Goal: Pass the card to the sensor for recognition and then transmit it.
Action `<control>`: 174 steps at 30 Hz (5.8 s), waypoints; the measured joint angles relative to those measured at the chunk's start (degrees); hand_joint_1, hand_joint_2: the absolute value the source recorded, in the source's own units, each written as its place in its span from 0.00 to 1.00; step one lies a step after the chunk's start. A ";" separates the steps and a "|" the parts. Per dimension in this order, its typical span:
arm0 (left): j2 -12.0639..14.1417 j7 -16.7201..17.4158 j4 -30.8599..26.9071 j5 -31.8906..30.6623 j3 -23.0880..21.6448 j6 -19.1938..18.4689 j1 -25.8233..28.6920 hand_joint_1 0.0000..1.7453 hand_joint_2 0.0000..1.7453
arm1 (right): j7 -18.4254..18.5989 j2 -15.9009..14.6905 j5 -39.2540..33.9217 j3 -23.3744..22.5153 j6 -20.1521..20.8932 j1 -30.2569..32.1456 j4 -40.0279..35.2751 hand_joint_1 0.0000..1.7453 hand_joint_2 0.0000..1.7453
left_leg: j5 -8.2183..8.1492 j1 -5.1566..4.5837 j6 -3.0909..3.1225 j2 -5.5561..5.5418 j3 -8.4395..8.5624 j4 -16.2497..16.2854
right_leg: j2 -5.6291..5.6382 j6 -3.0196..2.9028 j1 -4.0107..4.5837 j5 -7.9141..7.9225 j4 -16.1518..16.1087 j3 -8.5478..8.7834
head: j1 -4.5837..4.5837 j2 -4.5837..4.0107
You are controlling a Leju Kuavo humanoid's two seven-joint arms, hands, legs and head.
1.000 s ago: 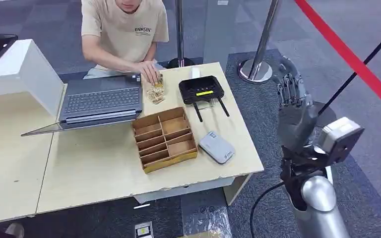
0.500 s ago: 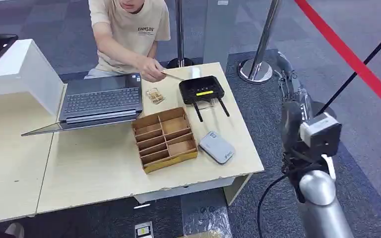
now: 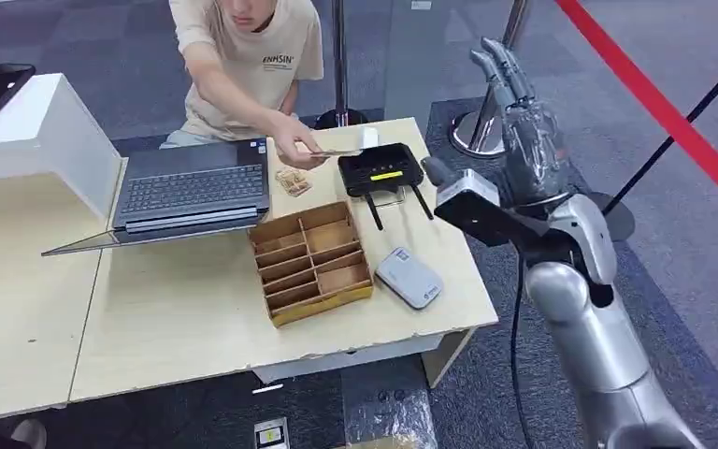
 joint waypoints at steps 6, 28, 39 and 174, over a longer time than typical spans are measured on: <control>-0.04 0.35 -0.02 -0.20 -0.02 -0.07 -0.64 0.00 0.00 | -1.84 1.16 -1.18 2.86 -0.59 -4.03 8.83 0.00 1.00 | 0.00 0.01 0.00 -0.01 -0.04 0.00 | 0.00 0.00 0.00 0.00 0.01 -0.01 | 0.00 0.00; -0.74 0.98 -0.02 0.07 -0.44 0.50 -2.33 0.00 0.00 | -10.36 11.72 -3.30 9.92 -7.80 -15.51 42.84 0.00 1.00 | 0.01 0.01 0.00 0.00 -0.04 0.00 | 0.01 0.00 0.01 0.00 0.03 -0.07 | 0.00 0.00; -0.85 0.61 -0.02 0.63 -0.44 0.61 -2.17 0.00 0.00 | -10.64 13.14 -4.92 11.30 -8.33 -14.49 47.05 1.00 1.00 | 0.01 0.00 0.00 0.02 -0.02 0.01 | 0.01 0.00 0.01 0.00 0.02 -0.08 | 0.00 0.00; -2.60 0.02 -0.13 1.57 -2.99 1.55 -4.80 0.00 0.00 | -8.30 6.67 8.72 12.70 -6.62 -21.39 37.68 1.00 1.00 | 0.11 -0.01 0.01 0.10 0.08 0.06 | 0.11 0.04 0.00 0.16 0.02 0.04 | -0.02 0.00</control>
